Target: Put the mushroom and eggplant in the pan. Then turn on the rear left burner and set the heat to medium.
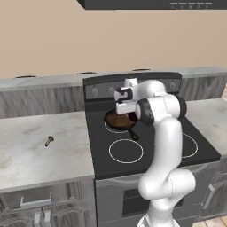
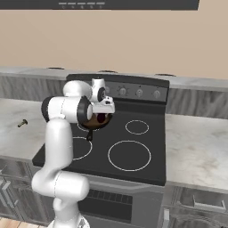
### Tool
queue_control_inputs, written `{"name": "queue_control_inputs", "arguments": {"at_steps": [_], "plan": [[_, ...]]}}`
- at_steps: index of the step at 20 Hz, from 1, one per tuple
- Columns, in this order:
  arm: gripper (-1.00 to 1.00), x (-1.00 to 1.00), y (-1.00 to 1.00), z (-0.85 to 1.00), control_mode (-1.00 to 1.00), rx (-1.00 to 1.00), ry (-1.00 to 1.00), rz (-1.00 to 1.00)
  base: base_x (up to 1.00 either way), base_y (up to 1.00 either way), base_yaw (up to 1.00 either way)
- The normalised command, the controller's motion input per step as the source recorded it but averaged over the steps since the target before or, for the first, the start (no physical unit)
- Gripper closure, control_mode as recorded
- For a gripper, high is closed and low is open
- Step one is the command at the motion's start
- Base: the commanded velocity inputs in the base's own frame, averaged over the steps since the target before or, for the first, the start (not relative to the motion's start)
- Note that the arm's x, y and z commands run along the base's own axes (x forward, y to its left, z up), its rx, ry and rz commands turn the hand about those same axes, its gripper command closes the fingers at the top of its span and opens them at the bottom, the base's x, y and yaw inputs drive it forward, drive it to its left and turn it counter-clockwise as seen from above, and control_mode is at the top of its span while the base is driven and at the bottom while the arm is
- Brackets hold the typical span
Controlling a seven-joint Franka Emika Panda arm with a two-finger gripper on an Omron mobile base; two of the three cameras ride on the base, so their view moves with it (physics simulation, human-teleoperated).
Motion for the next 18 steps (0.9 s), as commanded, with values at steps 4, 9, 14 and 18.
{"name": "queue_control_inputs", "arguments": {"at_steps": [4, 9, 14, 18], "plan": [[1.0, 0.52, 0.0, 0.0, -1.0, 0.0, 0.07, 0.0, 0.0, 0.0, 0.0], [1.0, 0.18, 0.0, -0.19, -1.0, 0.0, 0.01, 0.0, 0.0, 0.0, 0.0], [-1.0, 0.08, 0.02, -0.24, -1.0, 0.0, 0.0, 0.0, 0.0, 0.0, 0.0], [-1.0, 0.0, 0.0, -0.14, -1.0, 0.0, 0.0, 0.0, 0.0, 0.0, 0.0]]}}
